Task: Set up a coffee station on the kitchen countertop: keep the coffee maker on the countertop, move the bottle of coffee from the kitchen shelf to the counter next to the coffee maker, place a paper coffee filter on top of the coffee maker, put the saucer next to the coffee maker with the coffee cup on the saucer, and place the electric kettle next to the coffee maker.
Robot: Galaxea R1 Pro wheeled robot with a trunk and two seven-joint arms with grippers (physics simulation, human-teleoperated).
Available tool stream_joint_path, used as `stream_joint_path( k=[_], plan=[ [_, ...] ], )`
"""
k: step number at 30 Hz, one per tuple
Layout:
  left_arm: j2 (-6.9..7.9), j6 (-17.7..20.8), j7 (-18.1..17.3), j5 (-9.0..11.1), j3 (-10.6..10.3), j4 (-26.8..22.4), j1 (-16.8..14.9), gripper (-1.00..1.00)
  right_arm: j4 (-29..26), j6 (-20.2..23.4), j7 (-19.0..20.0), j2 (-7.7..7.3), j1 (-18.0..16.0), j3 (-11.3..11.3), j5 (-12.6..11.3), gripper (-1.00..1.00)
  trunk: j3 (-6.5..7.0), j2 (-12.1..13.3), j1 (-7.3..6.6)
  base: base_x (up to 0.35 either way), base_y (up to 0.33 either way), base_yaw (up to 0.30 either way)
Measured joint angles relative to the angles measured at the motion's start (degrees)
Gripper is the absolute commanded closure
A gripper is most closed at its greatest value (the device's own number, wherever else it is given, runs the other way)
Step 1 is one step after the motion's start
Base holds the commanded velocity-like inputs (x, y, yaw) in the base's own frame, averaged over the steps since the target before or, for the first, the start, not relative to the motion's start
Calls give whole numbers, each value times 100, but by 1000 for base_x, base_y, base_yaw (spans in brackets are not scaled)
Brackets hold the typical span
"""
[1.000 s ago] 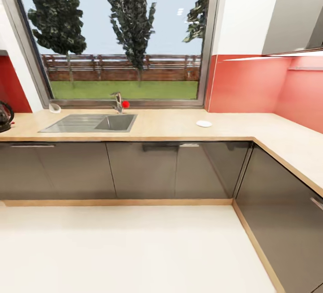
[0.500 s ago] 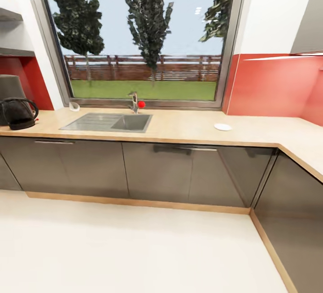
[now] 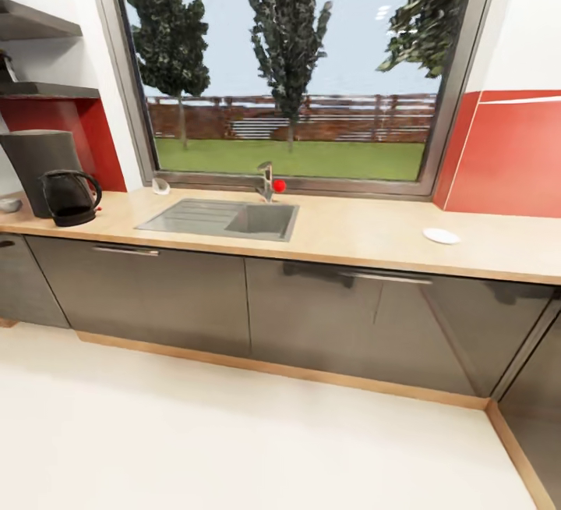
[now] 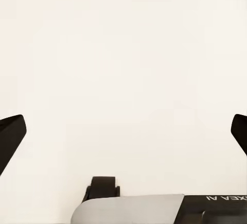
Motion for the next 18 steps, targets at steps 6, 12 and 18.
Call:
stream_joint_path(
  k=[6,12,18],
  plan=[
    [0,0,0,0,0,0,0,-100,17,6,16,-18,2,-21,2,-100,-1,0,0,303,177,41],
    [0,0,0,0,0,0,0,-100,30,9,31,-32,2,-11,7,-100,-1,0,0,303,177,4],
    [0,0,0,0,1,0,0,-100,29,7,23,-20,2,-7,8,-100,-1,0,0,304,175,111]
  ],
)
